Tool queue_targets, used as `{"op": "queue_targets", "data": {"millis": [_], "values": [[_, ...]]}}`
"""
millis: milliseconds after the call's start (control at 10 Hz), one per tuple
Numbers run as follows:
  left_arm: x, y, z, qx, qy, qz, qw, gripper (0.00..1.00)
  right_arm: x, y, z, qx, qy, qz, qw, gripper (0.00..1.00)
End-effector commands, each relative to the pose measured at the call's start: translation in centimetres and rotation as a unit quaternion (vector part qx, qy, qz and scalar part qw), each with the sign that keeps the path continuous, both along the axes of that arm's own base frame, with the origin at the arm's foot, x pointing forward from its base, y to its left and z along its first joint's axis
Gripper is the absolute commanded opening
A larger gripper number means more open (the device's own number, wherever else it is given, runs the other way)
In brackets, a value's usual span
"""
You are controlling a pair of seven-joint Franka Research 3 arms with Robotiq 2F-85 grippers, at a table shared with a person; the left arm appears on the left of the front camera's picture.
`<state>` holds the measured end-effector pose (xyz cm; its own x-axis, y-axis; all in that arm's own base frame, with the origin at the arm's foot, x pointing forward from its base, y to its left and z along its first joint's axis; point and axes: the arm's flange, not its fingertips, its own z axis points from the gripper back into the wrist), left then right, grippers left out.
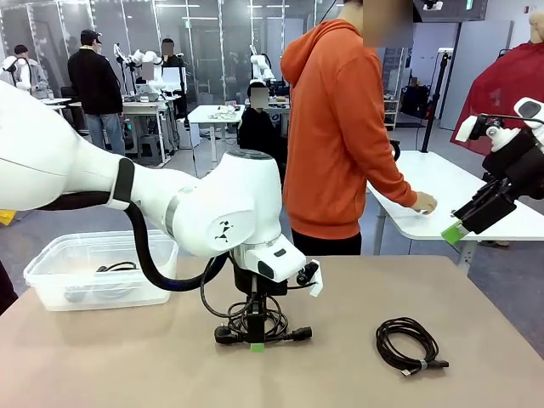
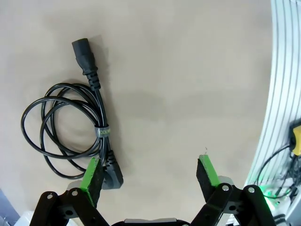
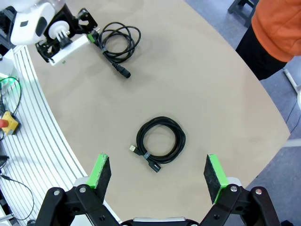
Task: Organize and store the cables.
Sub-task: Place the Power Cable into the Organizing box.
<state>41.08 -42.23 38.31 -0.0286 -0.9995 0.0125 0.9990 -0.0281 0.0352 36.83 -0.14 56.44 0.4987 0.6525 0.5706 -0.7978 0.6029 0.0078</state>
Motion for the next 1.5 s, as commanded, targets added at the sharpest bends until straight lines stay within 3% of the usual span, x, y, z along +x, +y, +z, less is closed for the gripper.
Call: {"op": "queue_targets", "data": {"millis": [0, 400, 1200, 1300, 1400], "values": [[1.3, -1.3, -1.0, 0.007, -0.003, 0.016, 1.000, 1.00, 0.1, -0.1, 0.1, 0.000, -0.002, 0.001, 1.000, 1.00], [3.1, -1.5, -4.3, 0.029, 0.002, 0.012, 0.999, 1.00, 0.1, -0.1, 0.1, 0.000, -0.002, 0.001, 1.000, 1.00], [6.0, -1.2, -7.2, 0.032, 0.030, 0.008, 0.999, 1.00, 0.1, -0.1, 0.1, 0.000, -0.002, 0.001, 1.000, 1.00], [6.1, -1.1, -7.4, 0.034, 0.034, 0.009, 0.999, 0.79, 0.1, -0.1, 0.1, 0.000, -0.002, 0.001, 1.000, 1.00], [6.2, -1.0, -7.5, 0.036, 0.036, 0.010, 0.999, 0.48, 0.1, -0.1, 0.1, 0.000, -0.002, 0.001, 1.000, 1.00]]}}
